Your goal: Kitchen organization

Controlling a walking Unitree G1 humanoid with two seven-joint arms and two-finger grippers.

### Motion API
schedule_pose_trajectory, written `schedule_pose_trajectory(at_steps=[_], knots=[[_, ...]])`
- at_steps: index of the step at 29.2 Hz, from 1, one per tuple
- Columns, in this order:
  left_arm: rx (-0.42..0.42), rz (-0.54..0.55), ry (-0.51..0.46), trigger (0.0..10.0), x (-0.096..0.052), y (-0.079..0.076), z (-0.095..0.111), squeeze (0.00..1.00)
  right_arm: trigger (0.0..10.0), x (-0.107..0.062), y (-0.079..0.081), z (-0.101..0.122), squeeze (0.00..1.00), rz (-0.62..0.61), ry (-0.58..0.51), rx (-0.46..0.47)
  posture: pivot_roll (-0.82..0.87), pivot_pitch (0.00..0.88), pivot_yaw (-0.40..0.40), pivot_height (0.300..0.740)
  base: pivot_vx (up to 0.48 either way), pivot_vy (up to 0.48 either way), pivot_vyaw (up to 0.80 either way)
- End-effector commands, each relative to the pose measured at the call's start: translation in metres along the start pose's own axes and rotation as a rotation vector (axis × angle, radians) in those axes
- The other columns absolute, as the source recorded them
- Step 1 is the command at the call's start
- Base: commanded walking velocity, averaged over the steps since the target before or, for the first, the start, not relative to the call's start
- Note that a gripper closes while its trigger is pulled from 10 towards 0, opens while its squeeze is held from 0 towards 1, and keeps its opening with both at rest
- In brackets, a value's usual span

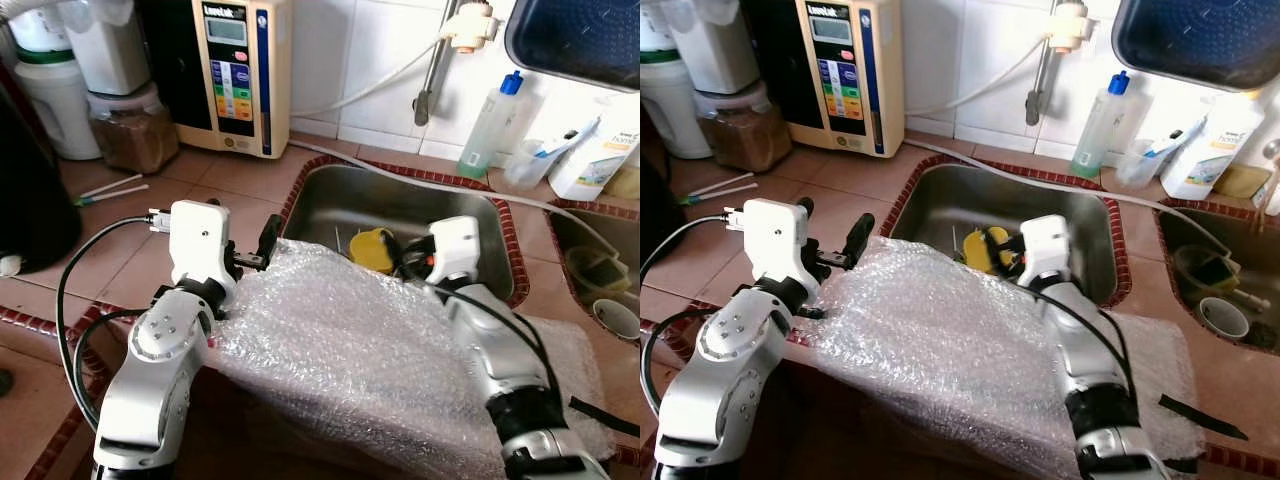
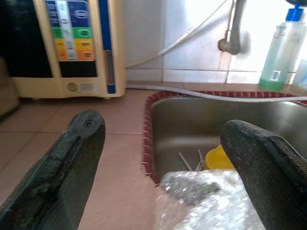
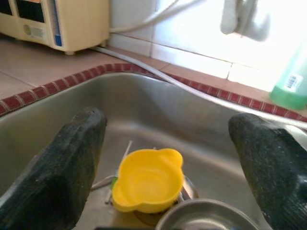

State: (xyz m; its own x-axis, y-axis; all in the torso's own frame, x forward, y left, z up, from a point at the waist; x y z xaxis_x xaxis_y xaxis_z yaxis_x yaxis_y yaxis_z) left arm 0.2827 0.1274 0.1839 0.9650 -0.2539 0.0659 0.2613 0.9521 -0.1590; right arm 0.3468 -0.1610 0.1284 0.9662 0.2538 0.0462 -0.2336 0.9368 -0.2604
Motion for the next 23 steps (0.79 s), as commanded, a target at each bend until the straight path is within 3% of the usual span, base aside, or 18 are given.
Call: schedule_pose_trajectory(at_steps=[1,7,12,13,15,23], knots=[[0.007,-0.011,-0.019,10.0,0.001,-0.003,0.002,0.00,10.0,-0.004,-0.005,0.006,0.00,0.031,-0.025,0.026,0.09,0.000,-0.041,0.740,0.000,0.000,0.00],[0.003,-0.008,-0.032,10.0,0.002,-0.004,0.003,0.00,10.0,-0.007,-0.002,0.020,0.00,0.078,-0.109,0.075,0.09,0.000,-0.040,0.740,0.000,0.000,0.00],[0.003,0.017,-0.059,10.0,0.002,-0.001,0.006,0.00,10.0,-0.006,-0.010,0.032,0.00,0.022,-0.156,0.091,0.09,0.000,-0.040,0.740,0.000,0.000,0.00],[0.011,0.050,-0.076,10.0,0.002,0.003,0.010,0.00,10.0,-0.004,-0.022,0.040,0.00,-0.060,-0.170,0.064,0.10,0.000,-0.040,0.740,0.000,0.000,0.00],[0.011,0.069,-0.084,10.0,0.003,0.006,0.011,0.00,10.0,-0.003,-0.031,0.045,0.00,-0.118,-0.177,0.042,0.09,0.000,-0.040,0.740,0.000,0.000,0.00],[0.008,0.078,-0.100,10.0,0.004,0.007,0.014,0.00,10.0,-0.012,-0.058,0.050,0.00,-0.251,-0.167,0.002,0.09,0.000,-0.036,0.740,0.000,0.000,0.00]])
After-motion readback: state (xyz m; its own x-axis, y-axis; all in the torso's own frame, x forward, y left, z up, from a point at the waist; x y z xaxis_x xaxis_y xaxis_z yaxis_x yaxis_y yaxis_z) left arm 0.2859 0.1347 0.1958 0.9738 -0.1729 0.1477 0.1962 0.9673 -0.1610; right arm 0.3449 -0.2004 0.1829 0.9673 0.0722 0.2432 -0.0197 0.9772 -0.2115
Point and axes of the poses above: a point about 5 cm out from each wrist's last joint towards the gripper, its own x axis pointing out of the wrist towards the gripper, its own z axis along the axis of the wrist's last joint, y = z × x, the point moved 1 cm from there along x, pointing out of the wrist towards the gripper, and after that the axes turned 12 degrees about -x, right-handed, at the moved point
